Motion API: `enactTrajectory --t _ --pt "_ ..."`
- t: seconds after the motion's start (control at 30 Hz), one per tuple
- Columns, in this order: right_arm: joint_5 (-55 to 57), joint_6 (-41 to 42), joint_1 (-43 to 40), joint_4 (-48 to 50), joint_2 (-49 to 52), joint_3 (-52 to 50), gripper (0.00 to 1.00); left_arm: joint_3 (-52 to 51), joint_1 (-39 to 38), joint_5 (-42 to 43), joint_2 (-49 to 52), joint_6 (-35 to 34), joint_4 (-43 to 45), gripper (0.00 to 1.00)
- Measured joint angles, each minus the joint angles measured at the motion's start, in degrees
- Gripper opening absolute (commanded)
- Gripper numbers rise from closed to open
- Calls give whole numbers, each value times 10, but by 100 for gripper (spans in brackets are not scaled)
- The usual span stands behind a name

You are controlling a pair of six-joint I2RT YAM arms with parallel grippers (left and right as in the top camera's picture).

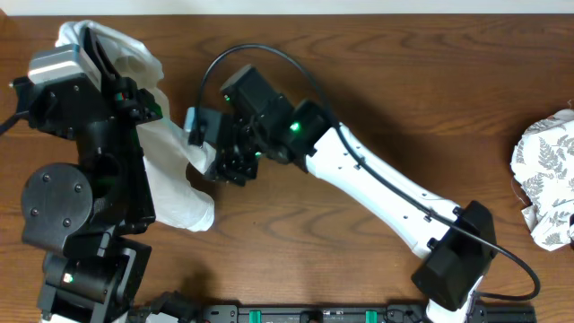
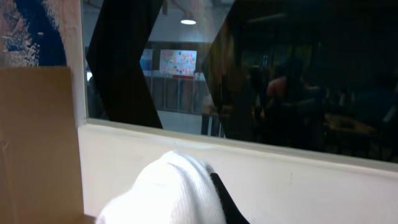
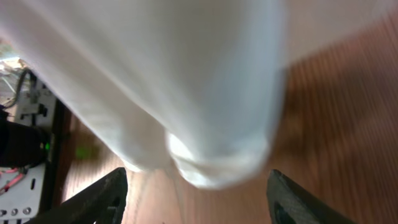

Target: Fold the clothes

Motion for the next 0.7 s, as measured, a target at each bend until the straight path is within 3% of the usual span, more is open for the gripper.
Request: enactTrajectory --t 0.7 --pt "163 156 28 109 0 0 69 0 0 -41 1 0 54 6"
